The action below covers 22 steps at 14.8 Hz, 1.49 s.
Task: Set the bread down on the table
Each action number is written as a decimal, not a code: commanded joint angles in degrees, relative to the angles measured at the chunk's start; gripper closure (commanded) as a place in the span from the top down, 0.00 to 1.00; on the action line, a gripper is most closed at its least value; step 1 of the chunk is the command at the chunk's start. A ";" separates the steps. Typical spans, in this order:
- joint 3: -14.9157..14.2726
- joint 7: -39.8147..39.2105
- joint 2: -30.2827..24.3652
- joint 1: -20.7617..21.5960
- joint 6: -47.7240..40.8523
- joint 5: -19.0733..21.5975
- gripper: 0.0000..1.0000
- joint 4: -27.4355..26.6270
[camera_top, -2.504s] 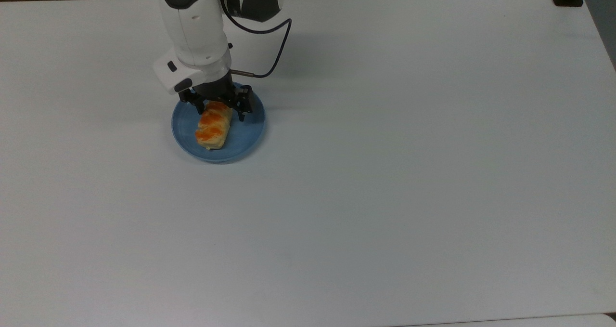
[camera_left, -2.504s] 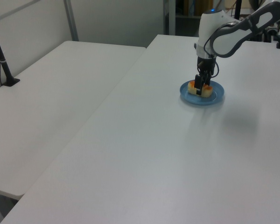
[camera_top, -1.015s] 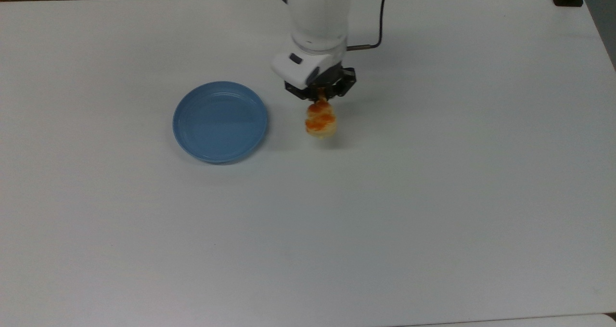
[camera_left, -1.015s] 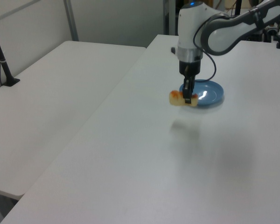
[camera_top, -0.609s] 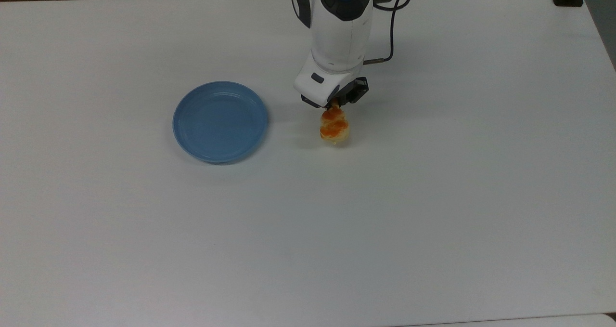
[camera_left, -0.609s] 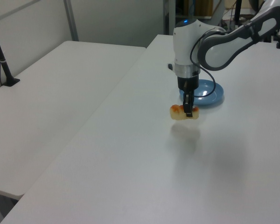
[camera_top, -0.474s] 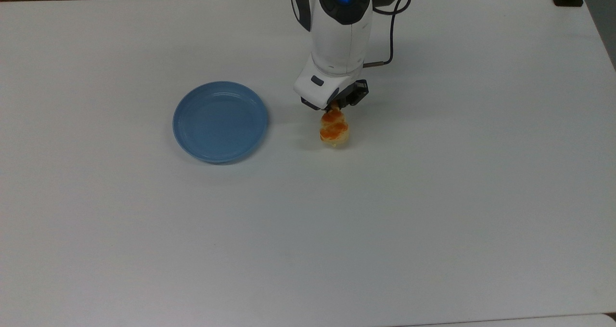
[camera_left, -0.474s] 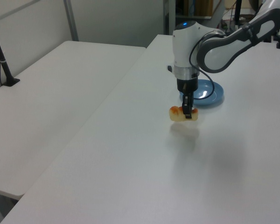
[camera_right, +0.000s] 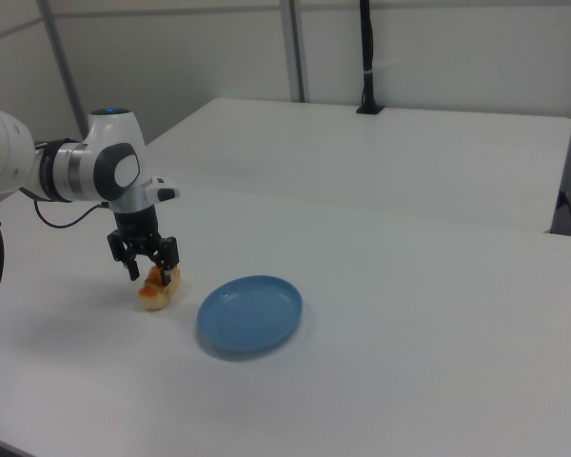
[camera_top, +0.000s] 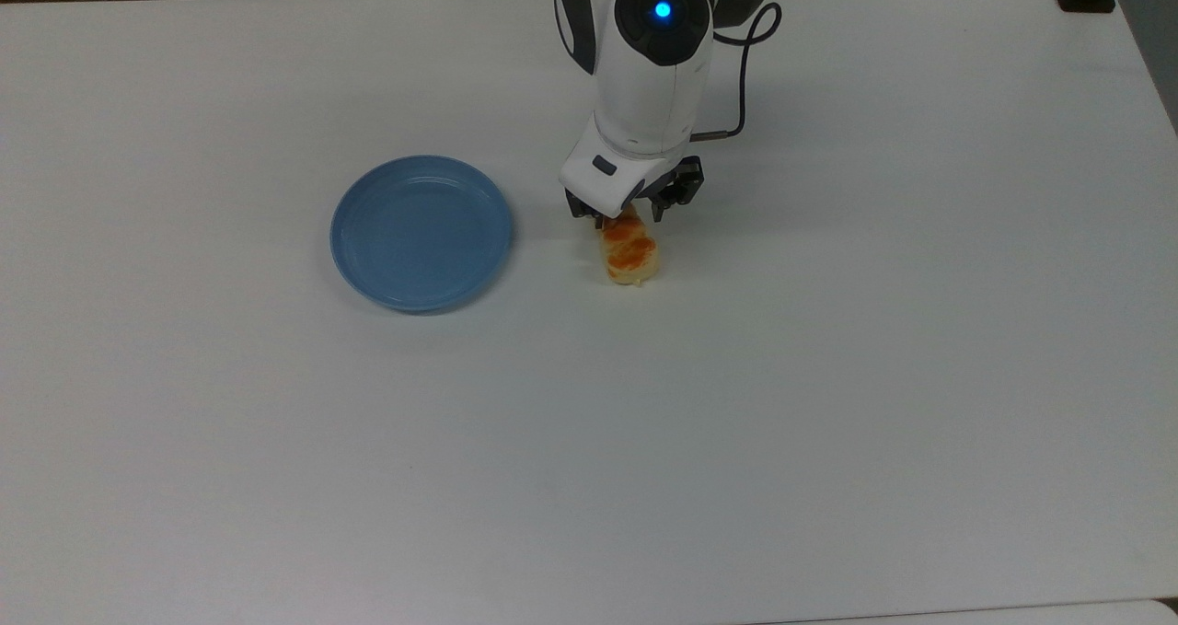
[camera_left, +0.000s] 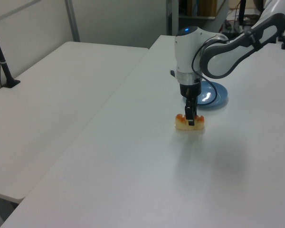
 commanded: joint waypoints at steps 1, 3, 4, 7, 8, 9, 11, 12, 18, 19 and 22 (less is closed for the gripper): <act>-0.40 1.33 0.16 0.37 0.29 -1.20 1.00 0.58; -0.40 1.42 -0.72 0.11 -0.41 -1.03 1.00 0.67; -0.40 1.77 -2.99 -0.33 -2.94 -1.03 1.00 0.93; -0.49 1.86 -10.20 -3.84 -12.95 -0.32 1.00 3.65; -0.57 1.86 -11.96 -4.81 -16.46 -0.32 1.00 4.96; -0.66 1.34 -13.54 -6.04 -19.55 -0.32 1.00 6.02; -1.28 1.77 -16.62 -7.97 -23.34 -0.41 1.00 7.52; -1.28 1.51 -18.29 -9.20 -24.57 -0.50 1.00 7.70; -8.13 -0.33 -24.45 -11.67 -30.46 -0.23 1.00 11.03; -8.83 -1.03 -24.45 -11.67 -31.34 -0.32 1.00 12.17; -10.24 -5.68 -24.28 -11.76 -30.48 -1.02 1.00 13.06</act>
